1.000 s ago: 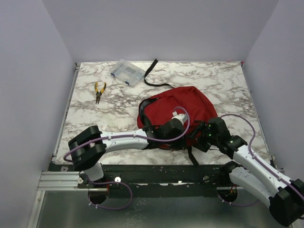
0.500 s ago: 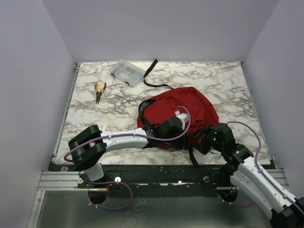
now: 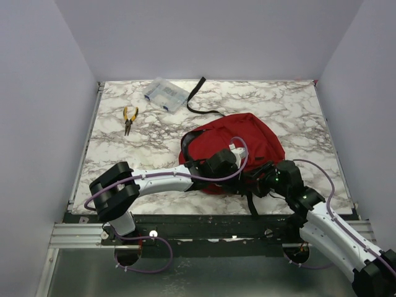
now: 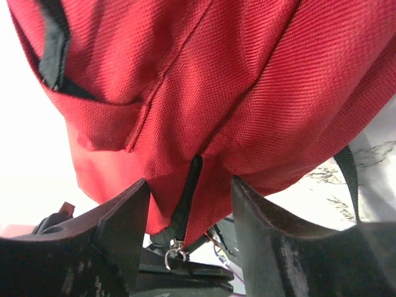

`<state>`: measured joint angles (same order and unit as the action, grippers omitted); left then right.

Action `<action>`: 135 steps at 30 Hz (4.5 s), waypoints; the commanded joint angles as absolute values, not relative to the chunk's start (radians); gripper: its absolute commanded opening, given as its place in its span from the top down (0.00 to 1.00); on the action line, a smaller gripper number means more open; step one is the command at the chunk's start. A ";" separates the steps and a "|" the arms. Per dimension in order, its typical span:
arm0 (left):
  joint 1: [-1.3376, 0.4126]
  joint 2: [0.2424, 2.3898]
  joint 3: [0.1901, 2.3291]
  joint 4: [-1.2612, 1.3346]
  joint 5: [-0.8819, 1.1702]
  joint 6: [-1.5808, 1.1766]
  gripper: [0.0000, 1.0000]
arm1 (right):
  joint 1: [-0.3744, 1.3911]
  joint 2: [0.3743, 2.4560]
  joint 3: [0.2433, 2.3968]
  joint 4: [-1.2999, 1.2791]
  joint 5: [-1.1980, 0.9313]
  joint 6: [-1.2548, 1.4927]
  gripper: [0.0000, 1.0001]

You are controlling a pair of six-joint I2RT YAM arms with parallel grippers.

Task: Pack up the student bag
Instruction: Zip the student bag at the center of the board.

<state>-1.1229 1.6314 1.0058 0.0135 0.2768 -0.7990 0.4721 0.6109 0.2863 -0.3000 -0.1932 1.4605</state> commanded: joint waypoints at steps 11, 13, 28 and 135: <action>-1.033 1.448 0.792 0.058 0.278 -0.771 1.00 | 0.475 0.731 0.428 -0.437 0.162 1.267 1.00; -0.969 1.387 0.724 0.031 0.254 -0.747 1.00 | 0.475 0.725 0.443 -0.473 0.212 1.225 1.00; -0.904 1.328 0.722 0.021 0.368 -0.704 1.00 | 0.337 0.887 0.663 -0.593 0.435 0.911 0.99; -0.893 1.456 0.936 0.139 0.553 -0.771 0.51 | 0.333 0.170 0.122 0.103 -0.284 0.906 0.99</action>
<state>-0.9306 1.4883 0.9306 0.1242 0.6186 -0.7544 0.3336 0.2108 0.1612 -0.2268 -0.2310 0.9108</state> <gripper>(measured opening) 0.487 0.035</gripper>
